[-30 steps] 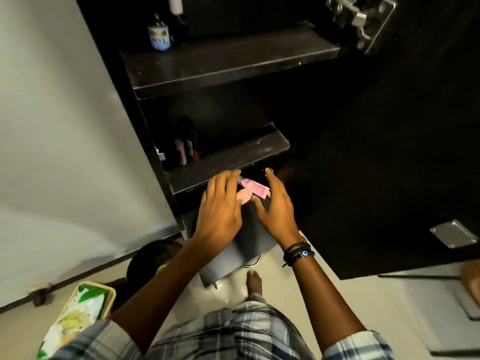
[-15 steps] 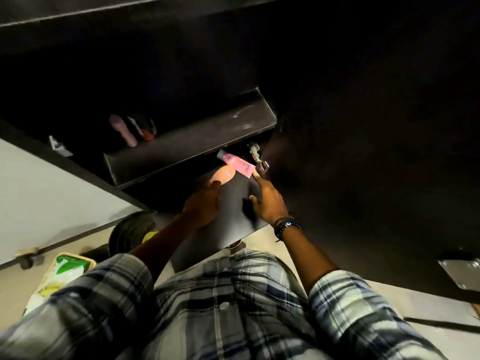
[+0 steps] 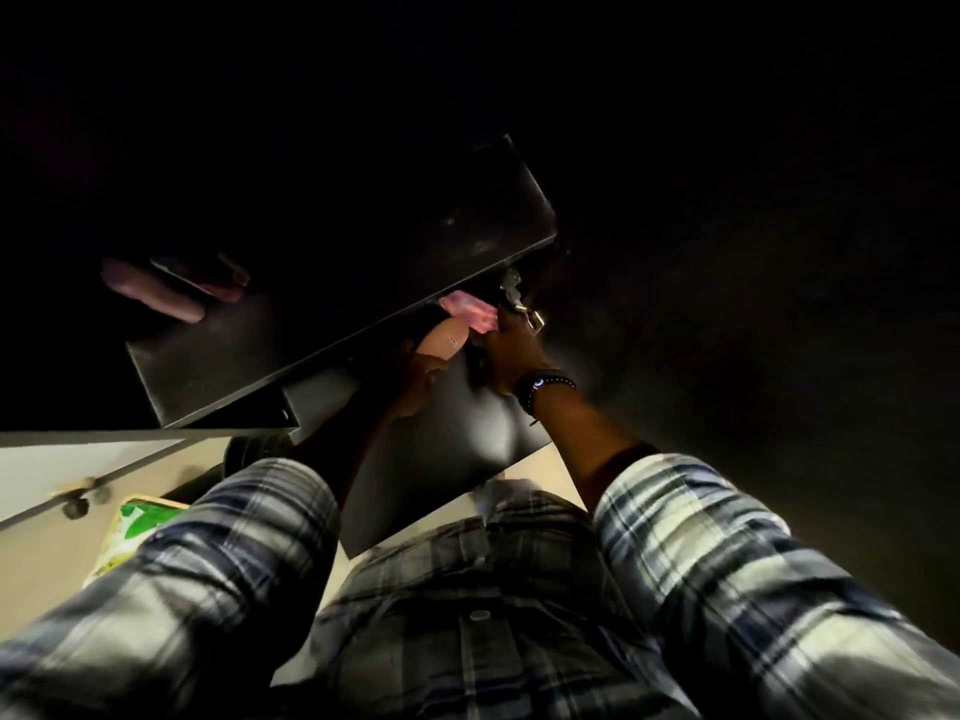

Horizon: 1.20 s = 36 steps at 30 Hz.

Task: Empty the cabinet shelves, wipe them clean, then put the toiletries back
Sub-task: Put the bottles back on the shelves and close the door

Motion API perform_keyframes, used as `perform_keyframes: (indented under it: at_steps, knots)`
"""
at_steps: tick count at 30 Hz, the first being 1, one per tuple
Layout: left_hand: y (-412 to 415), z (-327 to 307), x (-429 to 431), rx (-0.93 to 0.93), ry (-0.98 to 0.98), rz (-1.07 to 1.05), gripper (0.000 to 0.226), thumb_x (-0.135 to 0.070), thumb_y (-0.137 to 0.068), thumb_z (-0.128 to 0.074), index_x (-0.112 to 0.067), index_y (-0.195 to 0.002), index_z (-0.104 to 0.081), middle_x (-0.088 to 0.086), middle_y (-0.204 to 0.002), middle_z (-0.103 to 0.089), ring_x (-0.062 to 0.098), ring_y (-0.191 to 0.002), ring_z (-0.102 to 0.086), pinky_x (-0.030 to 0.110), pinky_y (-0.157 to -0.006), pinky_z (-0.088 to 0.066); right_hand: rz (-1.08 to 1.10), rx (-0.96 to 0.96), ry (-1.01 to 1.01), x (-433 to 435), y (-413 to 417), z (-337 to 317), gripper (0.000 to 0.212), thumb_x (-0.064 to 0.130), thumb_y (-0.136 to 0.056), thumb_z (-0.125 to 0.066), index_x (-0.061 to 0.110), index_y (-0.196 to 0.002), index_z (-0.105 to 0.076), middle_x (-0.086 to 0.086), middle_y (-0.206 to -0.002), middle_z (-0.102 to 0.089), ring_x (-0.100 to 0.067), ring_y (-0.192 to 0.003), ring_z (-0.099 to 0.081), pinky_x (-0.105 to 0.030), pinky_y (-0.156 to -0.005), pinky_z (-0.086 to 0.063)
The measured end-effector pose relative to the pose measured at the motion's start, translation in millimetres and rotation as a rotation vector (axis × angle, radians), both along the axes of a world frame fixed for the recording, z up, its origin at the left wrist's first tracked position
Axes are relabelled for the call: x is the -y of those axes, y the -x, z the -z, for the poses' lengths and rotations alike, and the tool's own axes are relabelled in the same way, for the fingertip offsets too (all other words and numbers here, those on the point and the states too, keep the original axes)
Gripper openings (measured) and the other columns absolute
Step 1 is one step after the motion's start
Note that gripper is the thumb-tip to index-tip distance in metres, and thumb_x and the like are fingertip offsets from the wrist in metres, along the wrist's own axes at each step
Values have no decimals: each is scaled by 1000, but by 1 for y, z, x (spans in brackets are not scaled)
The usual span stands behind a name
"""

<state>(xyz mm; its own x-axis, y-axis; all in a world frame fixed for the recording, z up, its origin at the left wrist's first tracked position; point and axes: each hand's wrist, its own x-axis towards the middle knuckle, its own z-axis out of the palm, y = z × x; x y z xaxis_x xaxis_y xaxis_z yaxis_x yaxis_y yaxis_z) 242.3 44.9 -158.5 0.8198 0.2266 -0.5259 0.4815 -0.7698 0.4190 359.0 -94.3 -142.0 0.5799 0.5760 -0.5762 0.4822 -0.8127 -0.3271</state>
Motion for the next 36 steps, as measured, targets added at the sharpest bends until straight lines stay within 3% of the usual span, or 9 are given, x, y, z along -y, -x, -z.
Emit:
perform_keyframes:
  at_steps: [9, 12, 15, 18, 21, 24, 28, 33, 36]
  knots:
    - [8, 0, 6, 17, 69, -101, 28, -16, -88, -55, -11, -115, -62, 26, -132, -40, 40, -119, -44, 42, -98, -43, 65, 5, -187, -7, 14, 20, 74, 23, -79, -59, 17, -147, -31, -19, -130, -42, -35, -111, -47, -37, -101, -41]
    - [21, -10, 10, 16, 92, -137, 55, -48, -81, -36, -14, -115, -63, 23, -127, -48, 39, -114, -48, 40, -95, -43, 63, -76, -141, -7, 18, 23, 55, 25, -75, -73, 2, -123, -57, -22, -121, -55, -36, -121, -44, -34, -108, -33]
    - [40, -24, 14, 70, 104, -161, 79, -61, -71, -19, -11, -115, -63, 23, -120, -51, 39, -108, -51, 38, -91, -43, 152, -211, -204, -5, 29, 20, 35, 21, -76, -71, -4, -101, -68, -18, -95, -67, -27, -91, -57, -30, -83, -42]
    - [60, -46, 20, 102, 126, -178, 97, -75, -67, -12, -11, -122, -59, 23, -125, -46, 37, -106, -53, 34, -90, -42, 339, -301, -291, -2, 44, 11, 29, 5, -79, -72, -4, -106, -68, -15, -102, -70, -24, -99, -64, -28, -95, -47]
    - [80, -60, 19, 109, 94, -177, 92, -67, -64, -9, -17, -125, -57, 19, -128, -43, 38, -107, -54, 31, -90, -40, 459, -210, -380, 3, 59, 0, 21, -2, -79, -71, -5, -99, -71, -10, -92, -70, -19, -84, -63, -6, -77, -47]
    - [103, -75, 19, 168, 56, -182, 86, -70, -70, -13, -20, -122, -60, 18, -124, -44, 39, -102, -56, 34, -88, -44, 620, -125, -470, 8, 78, -8, 23, -10, -75, -66, 10, -65, -69, -2, -64, -65, -21, -69, -62, -36, -83, -57]
    - [133, -101, 19, 208, -23, -120, 42, -44, -96, -38, -19, -122, -58, 17, -127, -46, 38, -109, -54, 40, -92, -42, 805, -198, -611, 7, 103, -25, 15, -15, -73, -64, -4, -80, -71, -2, -65, -64, -11, -63, -62, -33, -80, -55]
    - [167, -131, 17, 406, 93, -97, 47, -30, -92, -30, -4, -99, -68, 18, -91, -66, 37, -82, -60, 37, -64, -53, 1015, -174, -800, 21, 131, -68, 15, -8, -79, -66, 0, -91, -71, -9, -81, -68, -20, -74, -63, -37, -84, -56]
    - [183, -156, 23, 590, 114, -202, 39, -30, -88, -37, -13, -104, -68, 15, -104, -50, 27, -81, -59, 33, -70, -55, 1100, -132, -943, 28, 145, -102, 16, -3, -82, -67, 2, -97, -69, -6, -85, -69, -15, -76, -64, -31, -80, -56]
